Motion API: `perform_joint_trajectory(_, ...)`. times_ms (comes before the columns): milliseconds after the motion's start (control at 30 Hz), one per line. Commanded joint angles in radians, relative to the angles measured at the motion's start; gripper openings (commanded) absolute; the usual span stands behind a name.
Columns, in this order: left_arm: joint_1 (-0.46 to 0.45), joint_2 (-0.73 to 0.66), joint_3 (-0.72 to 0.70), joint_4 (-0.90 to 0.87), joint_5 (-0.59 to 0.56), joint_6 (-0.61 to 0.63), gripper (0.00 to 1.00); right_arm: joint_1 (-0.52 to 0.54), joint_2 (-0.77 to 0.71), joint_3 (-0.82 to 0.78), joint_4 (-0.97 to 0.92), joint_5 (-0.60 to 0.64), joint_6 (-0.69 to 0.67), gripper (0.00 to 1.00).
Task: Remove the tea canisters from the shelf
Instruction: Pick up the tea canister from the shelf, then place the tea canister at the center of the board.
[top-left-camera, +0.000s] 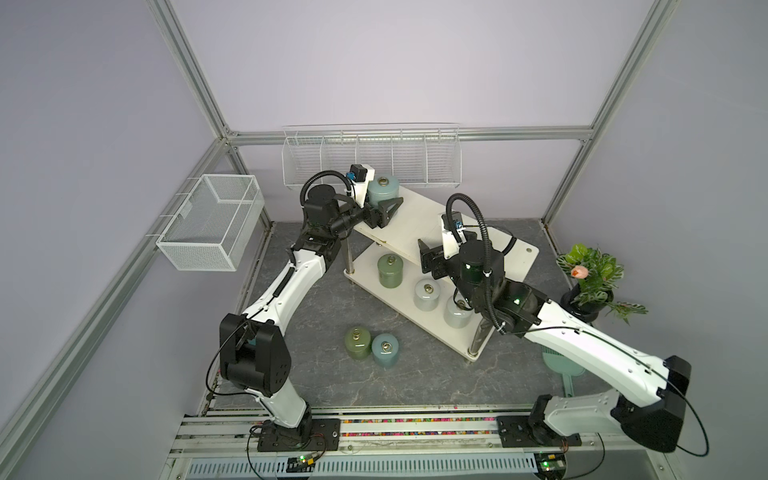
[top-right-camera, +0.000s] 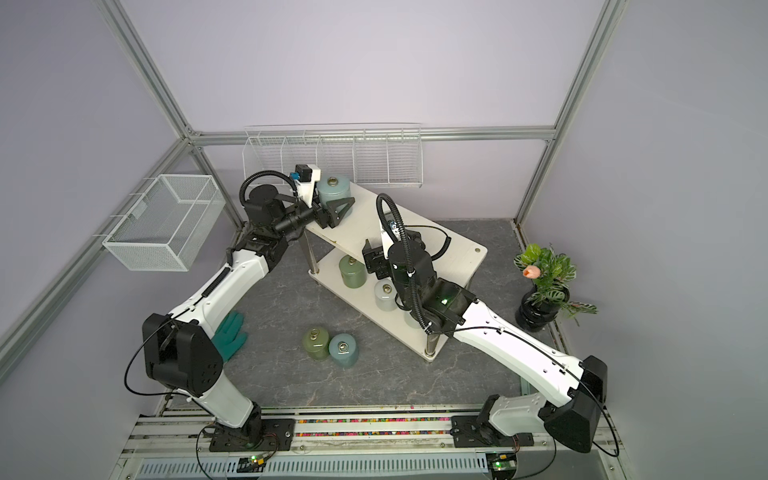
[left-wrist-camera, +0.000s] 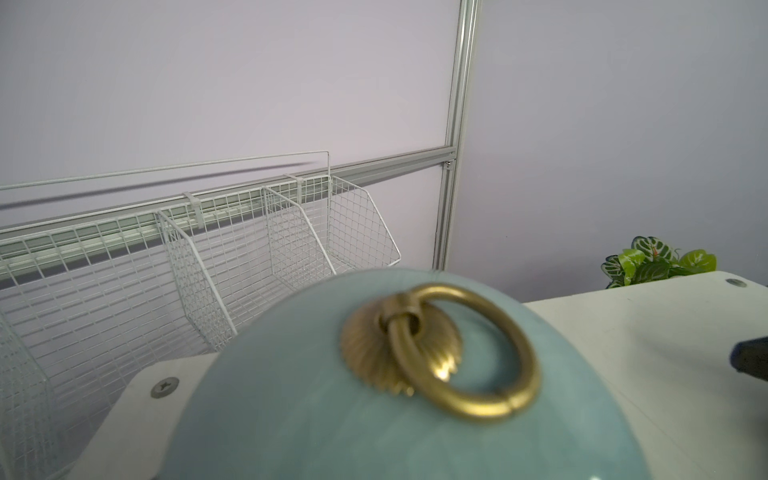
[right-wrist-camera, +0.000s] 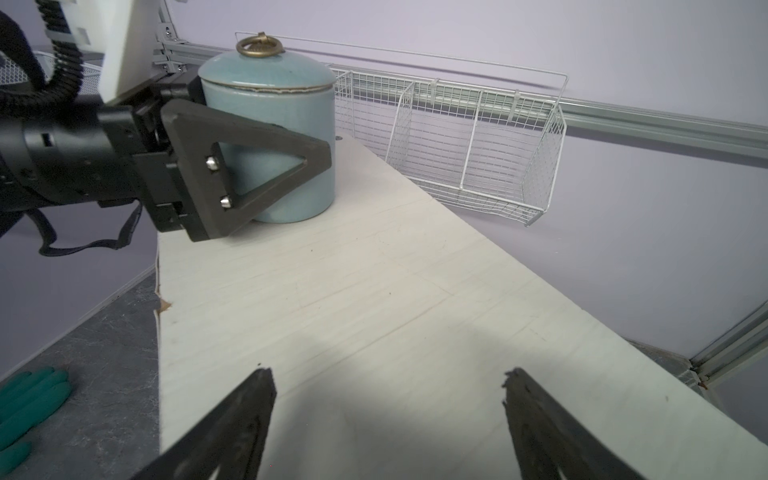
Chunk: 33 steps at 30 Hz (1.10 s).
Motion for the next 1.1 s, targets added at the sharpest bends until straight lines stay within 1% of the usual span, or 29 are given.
perform_joint_trajectory(0, -0.007, -0.064, -0.006, 0.008, -0.008, 0.026, 0.76, -0.008, 0.003, -0.015, 0.022, 0.007, 0.008, 0.89)
perform_joint_trajectory(267, -0.007, -0.141, -0.032, -0.022, -0.044, 0.058, 0.76, -0.008, -0.002, -0.035, 0.041, 0.024, 0.001, 0.89)
perform_joint_trajectory(700, -0.007, -0.271, -0.090, -0.056, -0.102, 0.103, 0.76, -0.008, 0.011, -0.043, 0.055, 0.012, 0.000, 0.89)
perform_joint_trajectory(933, -0.007, -0.379, -0.156, -0.112, -0.184, 0.142, 0.76, -0.008, 0.016, -0.041, 0.056, 0.008, -0.007, 0.89)
perform_joint_trajectory(1067, -0.007, -0.457, -0.222, -0.133, -0.241, 0.146, 0.76, -0.008, 0.016, -0.048, 0.061, -0.002, -0.008, 0.89)
